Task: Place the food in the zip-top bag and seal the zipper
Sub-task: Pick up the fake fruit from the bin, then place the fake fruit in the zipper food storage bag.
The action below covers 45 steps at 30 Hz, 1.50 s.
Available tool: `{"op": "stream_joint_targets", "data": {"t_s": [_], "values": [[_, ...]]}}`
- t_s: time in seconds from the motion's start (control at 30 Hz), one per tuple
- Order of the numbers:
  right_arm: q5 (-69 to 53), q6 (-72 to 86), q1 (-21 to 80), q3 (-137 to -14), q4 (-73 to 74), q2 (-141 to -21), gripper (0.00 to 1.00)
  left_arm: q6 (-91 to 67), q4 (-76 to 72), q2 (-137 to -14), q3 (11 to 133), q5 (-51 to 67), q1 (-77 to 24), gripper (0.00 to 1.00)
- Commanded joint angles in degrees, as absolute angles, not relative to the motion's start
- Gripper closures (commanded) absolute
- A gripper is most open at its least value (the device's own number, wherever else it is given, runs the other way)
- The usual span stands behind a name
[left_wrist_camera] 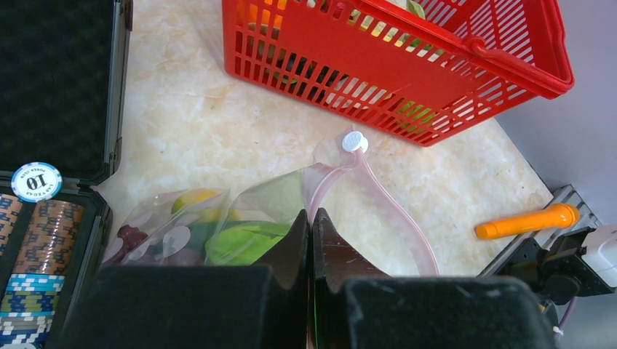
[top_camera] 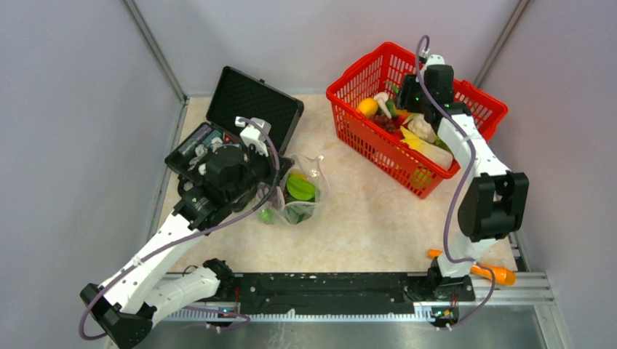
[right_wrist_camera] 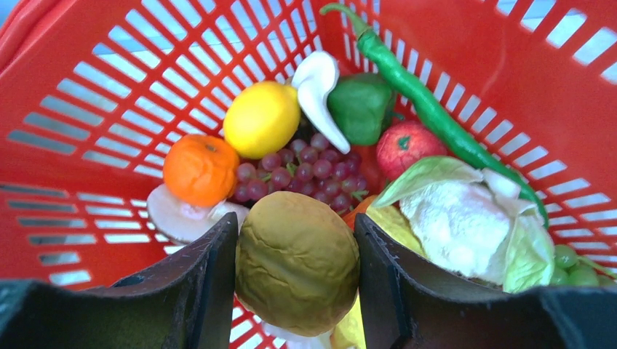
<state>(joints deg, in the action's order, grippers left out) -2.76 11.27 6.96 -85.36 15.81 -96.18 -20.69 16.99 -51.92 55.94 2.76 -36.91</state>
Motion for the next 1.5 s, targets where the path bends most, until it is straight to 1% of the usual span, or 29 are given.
{"op": "stream_joint_targets", "data": {"t_s": [0.0, 0.17, 0.3, 0.47, 0.57, 0.63, 0.87, 1.03, 1.17, 1.37, 1.47], "values": [[-7.6, 14.4, 6.9, -79.0, 7.1, -89.8, 0.88, -21.1, 13.2, -51.8, 57.7, 3.1, -36.8, 1.0], [-16.0, 16.5, 6.9, -74.1, 0.7, -82.9, 0.88, -21.2, 12.8, -52.2, 57.9, 3.2, -36.8, 1.0], [-18.2, 19.1, 7.0, -68.2, -5.8, -75.3, 0.88, -21.4, 12.7, -53.0, 58.2, 3.4, -36.7, 1.0], [-26.5, 23.5, 7.2, -63.5, -11.7, -70.0, 0.88, -21.4, 12.7, -53.8, 59.0, 3.8, -36.8, 1.0], [-31.5, 25.4, 9.2, -61.5, -13.4, -68.0, 0.88, -21.7, 12.3, -54.0, 59.1, 3.4, -36.8, 1.0], [-32.5, 25.1, 12.1, -59.5, -14.6, -66.6, 0.88, -21.8, 12.0, -54.2, 59.1, 2.9, -36.8, 1.0], [-34.5, 19.7, 26.5, -56.7, -15.9, -64.6, 0.87, -22.2, 11.9, -55.0, 59.7, 2.3, -36.8, 1.0], [-31.3, 15.9, 36.2, -54.0, -18.4, -63.8, 0.87, -22.2, 12.2, -55.0, 59.9, 1.3, -36.8, 1.0], [-29.3, 14.9, 40.7, -54.1, -18.0, -65.7, 0.87, -22.4, 12.0, -55.0, 59.6, 1.6, -36.7, 1.0], [-22.6, 11.5, 45.9, -56.9, -13.7, -70.0, 0.86, -22.4, 9.9, -54.5, 59.0, 3.7, -36.7, 1.0], [-21.6, 10.5, 47.4, -58.2, -12.1, -72.3, 0.83, -21.9, 10.0, -54.2, 59.1, 3.1, -36.7, 1.0]]}}
